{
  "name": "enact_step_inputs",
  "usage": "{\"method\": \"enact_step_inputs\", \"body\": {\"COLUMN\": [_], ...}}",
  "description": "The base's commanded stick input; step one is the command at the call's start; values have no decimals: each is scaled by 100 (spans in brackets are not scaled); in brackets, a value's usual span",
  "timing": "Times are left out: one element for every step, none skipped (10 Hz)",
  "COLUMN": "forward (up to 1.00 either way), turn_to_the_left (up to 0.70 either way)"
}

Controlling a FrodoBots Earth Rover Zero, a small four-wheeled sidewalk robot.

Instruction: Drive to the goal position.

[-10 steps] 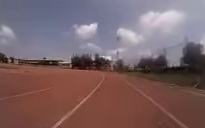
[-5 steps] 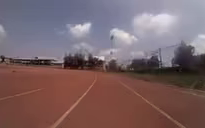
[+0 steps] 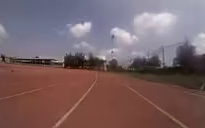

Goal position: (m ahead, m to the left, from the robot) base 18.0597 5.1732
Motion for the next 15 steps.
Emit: {"method": "enact_step_inputs", "body": {"forward": [70, 70, 70, 70, 70, 70, 70, 70, 70, 70, 70, 70, 70, 70, 70], "turn_to_the_left": [0, 0, 0, 0, 0, 0, 0, 0, 0, 0, 0, 0, 0, 0, 0]}}
